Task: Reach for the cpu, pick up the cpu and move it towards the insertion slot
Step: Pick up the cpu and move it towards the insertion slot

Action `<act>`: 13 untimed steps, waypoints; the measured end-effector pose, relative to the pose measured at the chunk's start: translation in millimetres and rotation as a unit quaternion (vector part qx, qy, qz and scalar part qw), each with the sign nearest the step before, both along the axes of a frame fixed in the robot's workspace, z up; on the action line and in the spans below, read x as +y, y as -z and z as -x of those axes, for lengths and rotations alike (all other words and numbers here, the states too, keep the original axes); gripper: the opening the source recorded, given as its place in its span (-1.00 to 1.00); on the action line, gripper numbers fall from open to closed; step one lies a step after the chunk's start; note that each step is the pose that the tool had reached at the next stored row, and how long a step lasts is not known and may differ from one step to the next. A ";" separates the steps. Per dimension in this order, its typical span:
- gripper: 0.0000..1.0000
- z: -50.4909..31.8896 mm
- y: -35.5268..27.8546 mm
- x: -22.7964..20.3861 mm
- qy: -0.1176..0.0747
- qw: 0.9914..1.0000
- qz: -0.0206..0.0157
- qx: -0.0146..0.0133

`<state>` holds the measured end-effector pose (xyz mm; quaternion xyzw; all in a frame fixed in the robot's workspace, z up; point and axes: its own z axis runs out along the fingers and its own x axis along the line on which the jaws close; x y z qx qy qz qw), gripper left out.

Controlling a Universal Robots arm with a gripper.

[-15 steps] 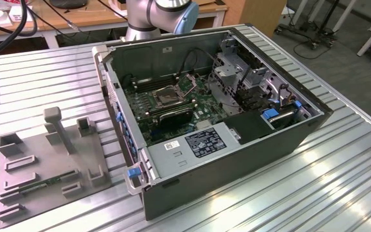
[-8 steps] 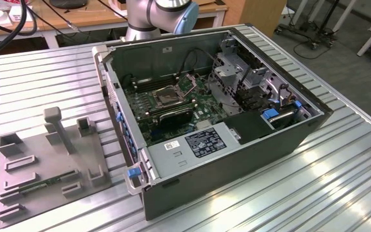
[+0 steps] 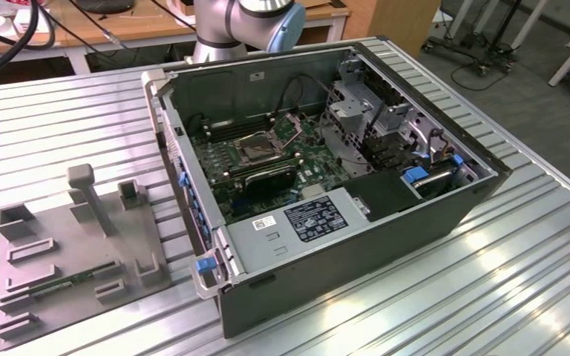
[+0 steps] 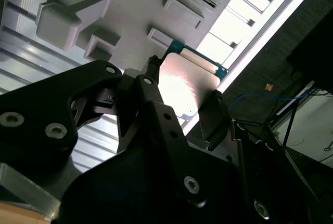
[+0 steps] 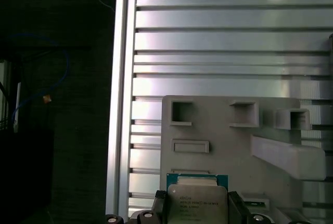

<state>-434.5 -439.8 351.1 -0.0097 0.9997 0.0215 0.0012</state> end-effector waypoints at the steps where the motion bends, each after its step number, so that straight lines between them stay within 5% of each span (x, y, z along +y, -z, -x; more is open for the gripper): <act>1: 0.08 0.0 -0.6 0.0 0.000 1.000 0.000 0.000; 13: 0.08 0.0 -5.4 0.0 0.000 1.000 0.000 0.000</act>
